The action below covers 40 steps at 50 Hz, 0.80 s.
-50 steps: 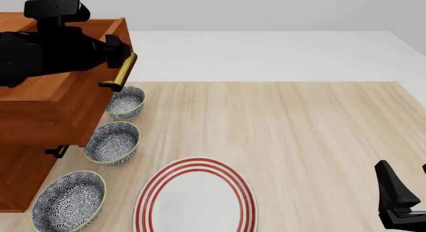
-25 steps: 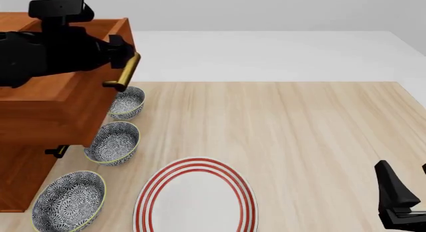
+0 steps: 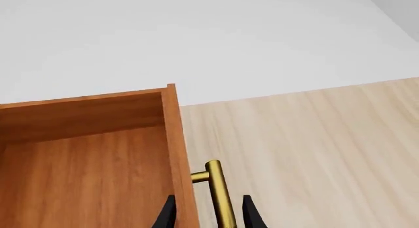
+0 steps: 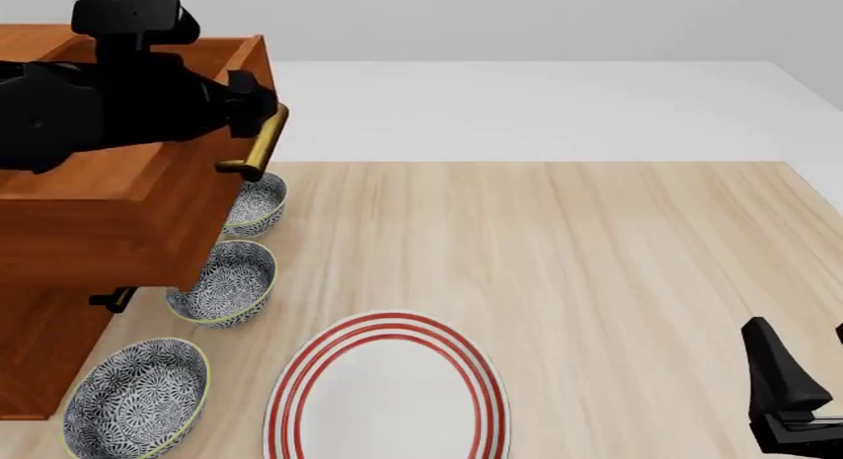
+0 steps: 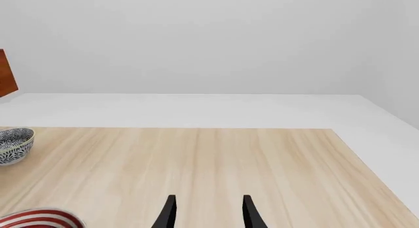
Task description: Open the top drawer of the cabinet.
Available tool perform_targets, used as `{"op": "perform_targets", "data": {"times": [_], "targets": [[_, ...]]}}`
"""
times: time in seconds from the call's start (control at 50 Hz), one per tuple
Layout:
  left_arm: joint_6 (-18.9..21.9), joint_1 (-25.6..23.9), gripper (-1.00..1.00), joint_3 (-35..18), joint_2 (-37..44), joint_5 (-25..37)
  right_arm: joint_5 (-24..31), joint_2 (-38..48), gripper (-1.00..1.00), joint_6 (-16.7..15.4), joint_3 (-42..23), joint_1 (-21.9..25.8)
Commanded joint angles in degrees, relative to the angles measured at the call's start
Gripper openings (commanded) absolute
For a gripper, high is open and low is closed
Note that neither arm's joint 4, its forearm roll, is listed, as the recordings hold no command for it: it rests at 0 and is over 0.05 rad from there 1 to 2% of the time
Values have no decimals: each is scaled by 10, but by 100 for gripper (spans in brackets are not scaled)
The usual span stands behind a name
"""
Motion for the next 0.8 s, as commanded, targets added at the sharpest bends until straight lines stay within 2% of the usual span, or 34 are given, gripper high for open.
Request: {"op": "perform_targets", "data": {"times": [0.02, 0.56, 0.8], "targets": [[33, -16, 100, 56, 37, -11, 1, 0, 100, 0, 0, 0], [24, -29, 100, 57, 48, -19, -1, 1, 100, 0, 1, 0], [26, -27, 100, 47, 31, -3, -1, 1, 100, 0, 1, 0]]}}
